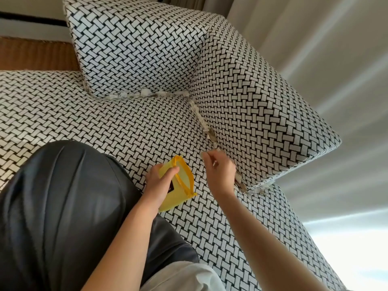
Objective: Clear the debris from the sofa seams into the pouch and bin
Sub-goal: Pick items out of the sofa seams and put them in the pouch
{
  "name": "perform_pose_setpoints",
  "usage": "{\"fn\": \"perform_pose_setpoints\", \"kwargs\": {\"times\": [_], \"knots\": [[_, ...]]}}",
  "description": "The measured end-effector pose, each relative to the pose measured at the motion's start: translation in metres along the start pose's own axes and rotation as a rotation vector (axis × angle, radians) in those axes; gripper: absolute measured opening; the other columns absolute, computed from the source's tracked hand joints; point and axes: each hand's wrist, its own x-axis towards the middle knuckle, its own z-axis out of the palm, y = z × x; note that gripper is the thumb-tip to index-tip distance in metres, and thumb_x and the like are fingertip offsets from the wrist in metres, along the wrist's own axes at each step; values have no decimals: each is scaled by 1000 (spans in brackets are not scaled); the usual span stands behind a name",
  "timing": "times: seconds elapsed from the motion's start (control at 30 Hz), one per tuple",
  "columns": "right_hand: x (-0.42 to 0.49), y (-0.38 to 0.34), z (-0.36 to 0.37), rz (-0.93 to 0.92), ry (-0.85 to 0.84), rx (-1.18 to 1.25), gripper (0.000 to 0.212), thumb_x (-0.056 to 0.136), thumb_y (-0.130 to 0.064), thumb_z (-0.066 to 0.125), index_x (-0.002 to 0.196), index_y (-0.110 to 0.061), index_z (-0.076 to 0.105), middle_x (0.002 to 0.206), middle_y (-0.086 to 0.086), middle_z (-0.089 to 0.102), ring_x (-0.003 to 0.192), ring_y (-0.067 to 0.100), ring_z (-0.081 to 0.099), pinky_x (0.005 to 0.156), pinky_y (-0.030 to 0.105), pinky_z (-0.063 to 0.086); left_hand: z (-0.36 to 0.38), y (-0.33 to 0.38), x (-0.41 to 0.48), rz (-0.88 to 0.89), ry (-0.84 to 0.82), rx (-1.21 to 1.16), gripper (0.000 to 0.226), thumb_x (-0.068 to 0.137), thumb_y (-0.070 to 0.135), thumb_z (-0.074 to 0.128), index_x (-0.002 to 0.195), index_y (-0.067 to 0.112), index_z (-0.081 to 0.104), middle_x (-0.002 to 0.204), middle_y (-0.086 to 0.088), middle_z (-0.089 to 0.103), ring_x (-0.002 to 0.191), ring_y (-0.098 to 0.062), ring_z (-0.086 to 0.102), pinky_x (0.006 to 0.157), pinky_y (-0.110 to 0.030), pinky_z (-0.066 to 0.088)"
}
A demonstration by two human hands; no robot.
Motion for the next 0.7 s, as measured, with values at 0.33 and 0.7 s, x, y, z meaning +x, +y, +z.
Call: {"fn": "perform_pose_setpoints", "kwargs": {"times": [0.33, 0.7], "knots": [[-30, 1, 7, 274, -135, 230, 27, 96, -22, 44, 101, -7, 65, 87, 10, 64, 57, -2, 43, 51, 10, 33, -1, 4, -5, -20, -23, -47, 81, 62, 62, 50, 132, 22, 38, 134, -12, 40, 116, -30, 46, 96, -54, 42], [-12, 67, -5, 467, -299, -566, 42, 98, -30, 33, 140, -25, 31, 133, 3, 50, 63, 9, 47, 39, 17, 25, 0, 0, 0, -10, -3, -41, 79, 61, 63, 51, 128, 25, 41, 131, -11, 42, 113, -27, 47, 92, -50, 44]]}}
